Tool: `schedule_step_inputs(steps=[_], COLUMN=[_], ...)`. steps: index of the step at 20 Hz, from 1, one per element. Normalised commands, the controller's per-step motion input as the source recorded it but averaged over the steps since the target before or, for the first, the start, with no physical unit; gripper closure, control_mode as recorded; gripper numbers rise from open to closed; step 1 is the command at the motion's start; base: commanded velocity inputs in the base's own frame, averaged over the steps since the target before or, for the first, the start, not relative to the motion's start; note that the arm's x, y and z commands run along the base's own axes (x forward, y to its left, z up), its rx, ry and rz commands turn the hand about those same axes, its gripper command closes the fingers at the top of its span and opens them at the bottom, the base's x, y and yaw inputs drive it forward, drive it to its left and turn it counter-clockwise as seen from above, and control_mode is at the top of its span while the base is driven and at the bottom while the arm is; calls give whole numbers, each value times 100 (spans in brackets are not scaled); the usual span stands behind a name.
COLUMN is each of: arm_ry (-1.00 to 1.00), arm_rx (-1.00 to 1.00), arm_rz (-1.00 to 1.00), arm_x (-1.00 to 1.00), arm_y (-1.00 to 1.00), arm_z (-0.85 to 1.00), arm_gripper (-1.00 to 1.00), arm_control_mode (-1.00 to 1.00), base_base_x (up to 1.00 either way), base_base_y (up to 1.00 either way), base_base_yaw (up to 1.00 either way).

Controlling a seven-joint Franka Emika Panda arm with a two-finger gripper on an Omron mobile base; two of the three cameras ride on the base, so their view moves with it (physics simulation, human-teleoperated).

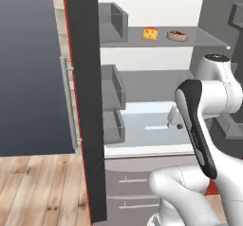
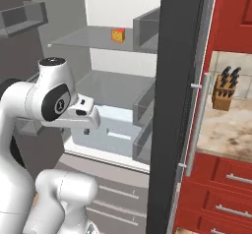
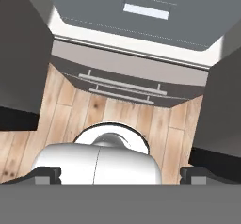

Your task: Take the cheese, steak, and lemon wedge from the fridge and place them on the plate on the dining counter to create an appetizer plate.

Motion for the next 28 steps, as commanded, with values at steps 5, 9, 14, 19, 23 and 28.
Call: schedule_step_inputs(steps=[5, 9, 14, 19, 23, 28], arm_ry=[0, 0, 0, 0, 0, -4], arm_rx=[0, 0, 0, 0, 0, 0], arm_rz=[0, 0, 0, 0, 0, 0], arm_x=[0, 0, 0, 0, 5, 0], arm_y=[0, 0, 0, 0, 0, 0], arm_z=[0, 0, 0, 0, 0, 0], arm_gripper=[-100, -100, -100, -100, -100, -100], arm_control_mode=[100, 100, 100, 100, -100, -100], base_base_x=[55, 41, 54, 42, 0, 0], base_base_y=[25, 0, 5, 4, 0, 0], base_base_yaw=[-30, -24, -20, -4, 0, 0])
